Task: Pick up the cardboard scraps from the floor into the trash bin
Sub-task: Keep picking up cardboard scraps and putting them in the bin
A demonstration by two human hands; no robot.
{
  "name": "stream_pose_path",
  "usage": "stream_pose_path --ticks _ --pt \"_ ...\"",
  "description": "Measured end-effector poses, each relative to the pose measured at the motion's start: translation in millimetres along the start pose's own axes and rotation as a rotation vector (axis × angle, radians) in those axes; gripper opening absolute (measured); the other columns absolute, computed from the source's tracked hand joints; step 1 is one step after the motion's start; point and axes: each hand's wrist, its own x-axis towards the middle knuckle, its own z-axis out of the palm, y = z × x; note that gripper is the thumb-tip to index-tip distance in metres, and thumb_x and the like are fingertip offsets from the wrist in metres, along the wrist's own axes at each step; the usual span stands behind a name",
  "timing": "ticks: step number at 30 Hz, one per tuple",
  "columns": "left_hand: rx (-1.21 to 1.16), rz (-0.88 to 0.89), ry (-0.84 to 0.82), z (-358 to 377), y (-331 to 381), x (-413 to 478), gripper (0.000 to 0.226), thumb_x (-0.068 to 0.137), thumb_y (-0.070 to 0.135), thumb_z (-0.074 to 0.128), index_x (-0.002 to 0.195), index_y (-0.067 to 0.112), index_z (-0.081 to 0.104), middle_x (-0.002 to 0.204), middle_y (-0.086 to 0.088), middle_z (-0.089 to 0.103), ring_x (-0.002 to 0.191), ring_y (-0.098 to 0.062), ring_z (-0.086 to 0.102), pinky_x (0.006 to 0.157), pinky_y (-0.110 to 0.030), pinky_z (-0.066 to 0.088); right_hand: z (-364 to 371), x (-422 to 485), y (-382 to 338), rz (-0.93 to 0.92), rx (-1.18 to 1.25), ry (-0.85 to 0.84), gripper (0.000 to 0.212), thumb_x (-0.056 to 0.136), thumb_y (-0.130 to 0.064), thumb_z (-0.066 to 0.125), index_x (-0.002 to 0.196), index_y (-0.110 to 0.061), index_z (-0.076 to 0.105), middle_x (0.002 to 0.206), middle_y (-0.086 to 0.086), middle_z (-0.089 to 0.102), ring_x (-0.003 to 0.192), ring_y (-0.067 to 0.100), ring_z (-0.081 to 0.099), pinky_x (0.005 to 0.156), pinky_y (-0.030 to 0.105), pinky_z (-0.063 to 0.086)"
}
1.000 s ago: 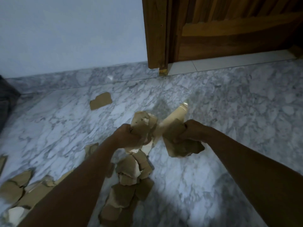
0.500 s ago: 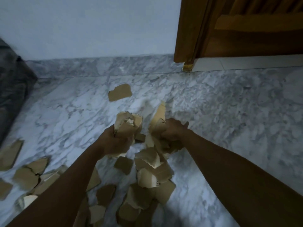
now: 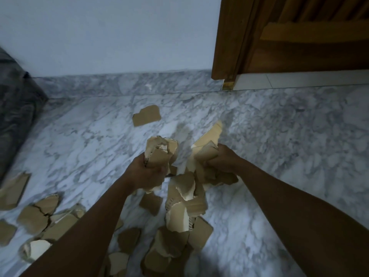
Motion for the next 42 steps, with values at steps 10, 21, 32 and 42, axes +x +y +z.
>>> stream_pose_path --ticks 10,21,32,42 --pt "-0.003 -0.067 0.088 27 27 6 0.023 0.087 0.017 0.071 0.108 0.010 0.065 0.098 -0.005 0.071 0.085 -0.020 0.067 0.073 -0.027 0.052 -78 -62 0 0.053 0.833 -0.064 0.043 0.081 -0.019 0.078 0.120 -0.006 0.068 0.114 0.020 0.071 0.103 0.037 0.069 0.083 0.046 0.057" --pt "-0.324 -0.012 -0.235 108 142 25 0.058 0.084 0.073 0.052 0.111 0.025 0.071 0.107 -0.010 0.074 0.097 -0.031 0.071 0.086 -0.052 0.057 -75 -122 -35 0.038 1.175 0.020 0.035 0.091 -0.022 0.066 0.121 -0.004 0.067 0.112 0.021 0.071 0.095 0.034 0.070 0.081 0.046 0.059" --pt "-0.099 0.242 -0.671 239 200 -8 0.050 0.070 0.036 0.083 0.116 0.022 0.070 0.109 -0.001 0.074 0.101 -0.023 0.071 0.090 -0.049 0.057 -132 -257 37 0.175 1.357 0.555 0.039 0.088 -0.019 0.063 0.125 -0.007 0.064 0.117 0.021 0.070 0.103 0.038 0.067 0.084 0.047 0.057" --pt "0.123 0.484 -1.205 407 292 -206 0.058 0.074 0.038 0.084 0.123 0.019 0.060 0.114 -0.002 0.070 0.099 -0.020 0.069 0.081 -0.041 0.061 -139 -529 92 0.161 1.385 1.213 0.030 0.094 -0.013 0.052 0.121 -0.009 0.063 0.110 0.016 0.073 0.096 0.033 0.069 0.074 0.040 0.057"
